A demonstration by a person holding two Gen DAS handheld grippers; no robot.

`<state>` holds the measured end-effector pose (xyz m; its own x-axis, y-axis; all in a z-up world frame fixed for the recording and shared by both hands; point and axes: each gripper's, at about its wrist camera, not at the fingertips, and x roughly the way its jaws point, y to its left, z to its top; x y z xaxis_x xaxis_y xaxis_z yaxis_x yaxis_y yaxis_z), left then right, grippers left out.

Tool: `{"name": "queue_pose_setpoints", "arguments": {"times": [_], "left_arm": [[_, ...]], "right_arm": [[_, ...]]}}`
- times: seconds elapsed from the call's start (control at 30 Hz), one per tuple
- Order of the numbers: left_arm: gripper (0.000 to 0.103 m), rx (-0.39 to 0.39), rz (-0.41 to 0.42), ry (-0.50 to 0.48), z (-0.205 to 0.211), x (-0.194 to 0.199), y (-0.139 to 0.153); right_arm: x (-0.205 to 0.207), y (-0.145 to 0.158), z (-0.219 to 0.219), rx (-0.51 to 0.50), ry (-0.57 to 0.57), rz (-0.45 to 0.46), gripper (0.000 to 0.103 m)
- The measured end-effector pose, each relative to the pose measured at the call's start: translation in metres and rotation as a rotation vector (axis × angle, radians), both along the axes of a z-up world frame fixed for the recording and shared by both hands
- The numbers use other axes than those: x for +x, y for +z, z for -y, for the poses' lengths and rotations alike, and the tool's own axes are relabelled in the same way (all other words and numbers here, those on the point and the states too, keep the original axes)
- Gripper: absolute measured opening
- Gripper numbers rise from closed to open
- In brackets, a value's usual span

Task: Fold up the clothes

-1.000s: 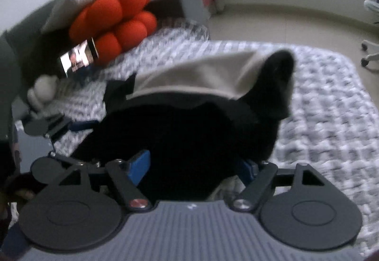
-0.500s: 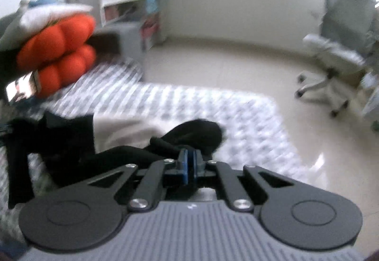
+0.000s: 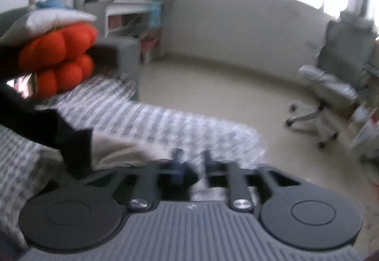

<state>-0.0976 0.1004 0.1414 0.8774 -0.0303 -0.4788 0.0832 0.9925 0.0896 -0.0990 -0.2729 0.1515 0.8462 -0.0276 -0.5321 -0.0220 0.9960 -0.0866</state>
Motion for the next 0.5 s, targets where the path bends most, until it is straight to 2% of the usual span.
{"name": "queue_pose_setpoints", "arguments": {"times": [0.03, 0.2, 0.23, 0.27, 0.3, 0.33, 0.37, 0.4, 0.5], "left_arm": [[0.006, -0.012, -0.028, 0.001, -0.001, 0.000, -0.009], [0.008, 0.036, -0.076, -0.030, -0.002, 0.002, -0.038], [0.016, 0.031, -0.087, -0.054, -0.002, 0.004, -0.041], [0.035, 0.024, -0.095, -0.078, -0.001, 0.006, -0.044], [0.047, 0.022, -0.098, -0.098, 0.000, 0.007, -0.047], [0.068, 0.029, -0.094, -0.123, 0.004, 0.007, -0.049], [0.074, 0.040, -0.089, -0.151, 0.009, 0.007, -0.052], [0.075, 0.051, -0.085, -0.179, 0.014, 0.008, -0.054], [0.083, 0.131, -0.077, -0.249, 0.036, 0.015, -0.062]], "right_arm": [[0.003, -0.008, -0.002, 0.013, 0.013, -0.022, 0.066], [0.021, -0.048, -0.011, 0.076, 0.079, -0.131, 0.067], [0.026, -0.051, -0.006, 0.107, 0.066, -0.148, 0.067], [0.032, -0.055, -0.002, 0.139, 0.051, -0.166, 0.067], [0.035, -0.058, 0.004, 0.186, 0.032, -0.177, 0.067], [0.037, -0.062, 0.009, 0.233, 0.013, -0.187, 0.067], [0.039, -0.066, 0.011, 0.263, 0.007, -0.191, 0.067], [0.041, -0.069, 0.013, 0.292, 0.002, -0.194, 0.067], [0.048, -0.078, 0.010, 0.267, 0.020, -0.214, 0.067]]}}
